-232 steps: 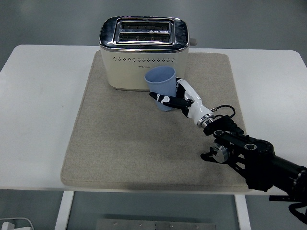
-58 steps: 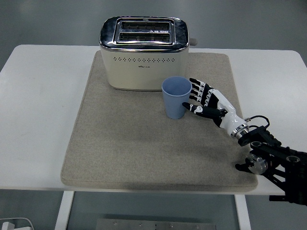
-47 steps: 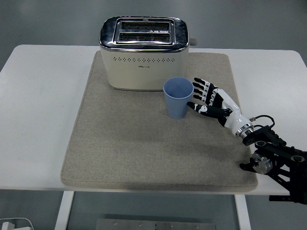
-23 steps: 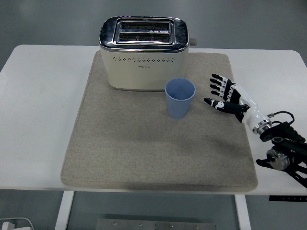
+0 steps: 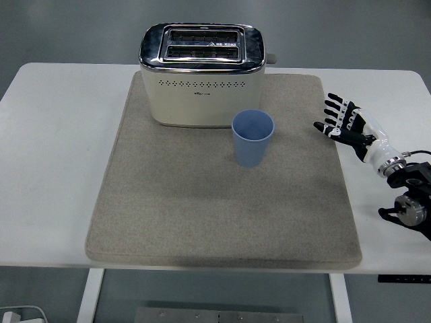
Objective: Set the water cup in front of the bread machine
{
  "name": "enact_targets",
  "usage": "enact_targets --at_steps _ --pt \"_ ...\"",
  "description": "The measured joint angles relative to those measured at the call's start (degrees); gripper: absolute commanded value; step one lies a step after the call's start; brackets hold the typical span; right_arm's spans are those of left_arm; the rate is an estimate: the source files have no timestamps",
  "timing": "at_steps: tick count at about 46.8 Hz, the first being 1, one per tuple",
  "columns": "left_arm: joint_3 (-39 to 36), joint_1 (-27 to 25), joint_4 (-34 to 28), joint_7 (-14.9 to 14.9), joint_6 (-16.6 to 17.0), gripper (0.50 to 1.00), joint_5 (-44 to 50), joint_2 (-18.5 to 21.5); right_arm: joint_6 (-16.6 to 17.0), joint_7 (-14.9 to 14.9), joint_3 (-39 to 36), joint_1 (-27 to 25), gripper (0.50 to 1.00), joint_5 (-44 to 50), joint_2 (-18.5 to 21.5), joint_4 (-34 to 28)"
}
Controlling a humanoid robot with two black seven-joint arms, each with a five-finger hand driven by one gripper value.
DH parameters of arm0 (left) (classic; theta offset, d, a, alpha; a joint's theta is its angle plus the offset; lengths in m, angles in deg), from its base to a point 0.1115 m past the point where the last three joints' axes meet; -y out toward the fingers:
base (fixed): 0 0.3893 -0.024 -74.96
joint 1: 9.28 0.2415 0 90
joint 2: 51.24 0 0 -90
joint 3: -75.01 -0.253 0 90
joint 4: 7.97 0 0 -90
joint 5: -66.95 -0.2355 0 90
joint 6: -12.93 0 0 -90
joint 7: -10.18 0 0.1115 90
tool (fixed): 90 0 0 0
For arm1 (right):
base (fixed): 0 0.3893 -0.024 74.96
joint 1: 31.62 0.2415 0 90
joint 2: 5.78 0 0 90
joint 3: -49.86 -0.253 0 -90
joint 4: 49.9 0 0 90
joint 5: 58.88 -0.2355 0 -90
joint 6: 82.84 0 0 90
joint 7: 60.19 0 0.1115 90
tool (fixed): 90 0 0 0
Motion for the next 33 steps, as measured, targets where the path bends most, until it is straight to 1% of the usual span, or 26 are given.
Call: enact_targets --at_steps 13,16,26,33 --pt "0.0 0.0 0.0 0.0 0.0 1.000 0.0 0.0 6.2 -5.1 -2.4 1.5 0.911 -8.8 0.0 -6.4" --pt "0.1 0.0 0.0 0.0 0.0 1.000 0.0 0.0 7.3 -5.9 -3.0 1.8 0.911 -11.3 -0.1 -7.6" --pt "0.1 0.0 0.0 0.0 0.0 1.000 0.0 0.0 9.8 -9.2 -3.7 3.2 0.911 -16.5 0.0 -8.4" --pt "0.1 0.1 0.1 0.0 0.0 1.000 0.0 0.0 11.7 -10.1 -4.1 3.2 0.911 -18.3 -0.1 -8.4"
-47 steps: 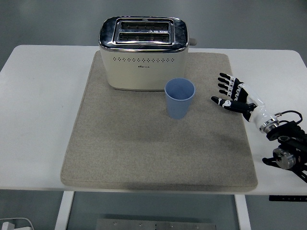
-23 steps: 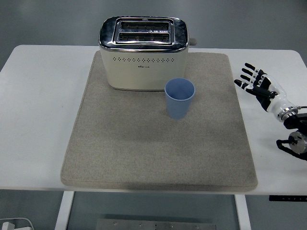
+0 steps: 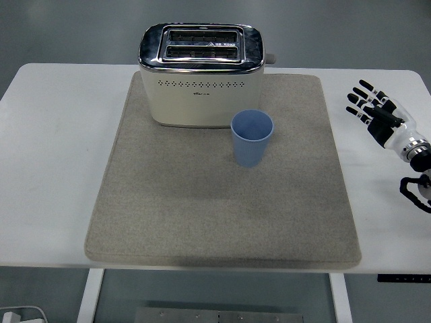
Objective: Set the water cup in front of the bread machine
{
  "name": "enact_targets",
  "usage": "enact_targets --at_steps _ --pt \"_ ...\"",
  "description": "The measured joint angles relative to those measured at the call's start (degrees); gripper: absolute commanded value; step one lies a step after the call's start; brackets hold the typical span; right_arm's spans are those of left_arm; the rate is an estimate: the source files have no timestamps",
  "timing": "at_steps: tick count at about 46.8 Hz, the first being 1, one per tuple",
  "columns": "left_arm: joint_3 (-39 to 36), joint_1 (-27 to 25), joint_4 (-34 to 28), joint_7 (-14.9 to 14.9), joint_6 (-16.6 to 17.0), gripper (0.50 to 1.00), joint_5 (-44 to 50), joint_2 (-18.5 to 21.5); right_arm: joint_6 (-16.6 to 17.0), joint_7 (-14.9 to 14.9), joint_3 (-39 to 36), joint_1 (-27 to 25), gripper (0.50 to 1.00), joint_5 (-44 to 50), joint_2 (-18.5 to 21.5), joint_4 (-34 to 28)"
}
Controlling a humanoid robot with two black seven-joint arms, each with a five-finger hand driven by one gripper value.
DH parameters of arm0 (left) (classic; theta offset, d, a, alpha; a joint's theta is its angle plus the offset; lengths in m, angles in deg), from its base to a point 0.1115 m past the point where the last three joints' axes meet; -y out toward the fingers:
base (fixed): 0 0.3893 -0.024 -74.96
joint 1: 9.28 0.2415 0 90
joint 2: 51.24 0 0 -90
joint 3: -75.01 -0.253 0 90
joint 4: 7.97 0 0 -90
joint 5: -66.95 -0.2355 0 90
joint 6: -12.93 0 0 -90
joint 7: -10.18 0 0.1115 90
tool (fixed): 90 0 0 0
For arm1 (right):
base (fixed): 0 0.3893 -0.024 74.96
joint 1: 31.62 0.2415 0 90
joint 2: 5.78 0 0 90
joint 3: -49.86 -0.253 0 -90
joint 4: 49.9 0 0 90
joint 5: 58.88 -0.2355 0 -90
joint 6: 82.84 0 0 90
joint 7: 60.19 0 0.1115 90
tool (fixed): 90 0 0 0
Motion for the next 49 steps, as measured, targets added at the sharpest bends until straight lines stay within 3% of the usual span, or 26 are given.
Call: enact_targets --at_steps 21,49 --pt "-0.1 0.3 -0.1 0.0 0.0 1.000 0.0 0.0 2.4 0.5 -0.8 0.0 0.913 0.0 -0.2 0.1" --pt "-0.1 0.3 -0.2 0.0 0.0 1.000 -0.1 0.0 2.1 0.6 -0.9 0.9 0.913 0.2 5.0 0.1"
